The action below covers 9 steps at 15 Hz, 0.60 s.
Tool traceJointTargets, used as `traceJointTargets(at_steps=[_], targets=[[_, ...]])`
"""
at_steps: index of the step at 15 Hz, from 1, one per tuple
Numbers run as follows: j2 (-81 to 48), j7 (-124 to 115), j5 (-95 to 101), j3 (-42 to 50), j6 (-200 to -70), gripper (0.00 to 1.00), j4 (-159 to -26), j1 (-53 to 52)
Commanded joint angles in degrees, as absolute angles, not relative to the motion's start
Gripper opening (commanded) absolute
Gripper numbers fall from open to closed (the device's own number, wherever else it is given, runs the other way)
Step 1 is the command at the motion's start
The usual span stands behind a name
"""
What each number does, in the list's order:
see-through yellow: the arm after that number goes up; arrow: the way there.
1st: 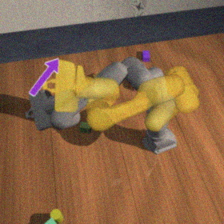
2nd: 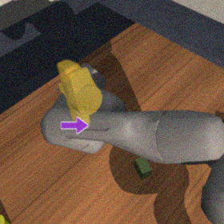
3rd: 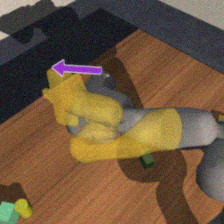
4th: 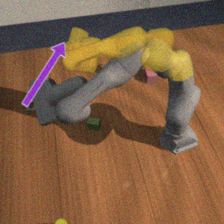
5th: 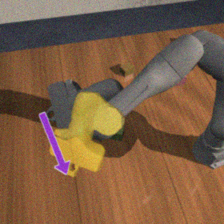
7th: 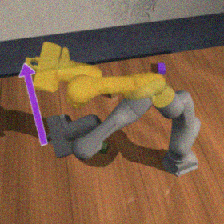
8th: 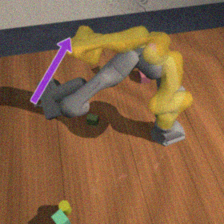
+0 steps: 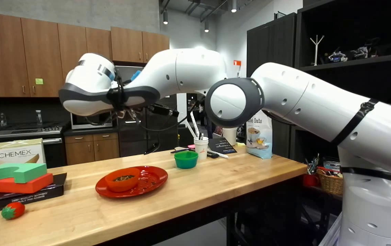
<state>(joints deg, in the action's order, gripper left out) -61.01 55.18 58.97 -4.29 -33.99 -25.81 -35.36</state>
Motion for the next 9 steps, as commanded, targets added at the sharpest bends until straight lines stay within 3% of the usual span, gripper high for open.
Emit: traceJointTargets(at_steps=[1, 9], targets=[[-59.0, 48.8, 46.7, -6.0, -34.9, 0.06, -24.2, -32.9], [-61.0, 36.5, 26.6, -2.5, -52.2, 0.06, -18.9, -30.8]])
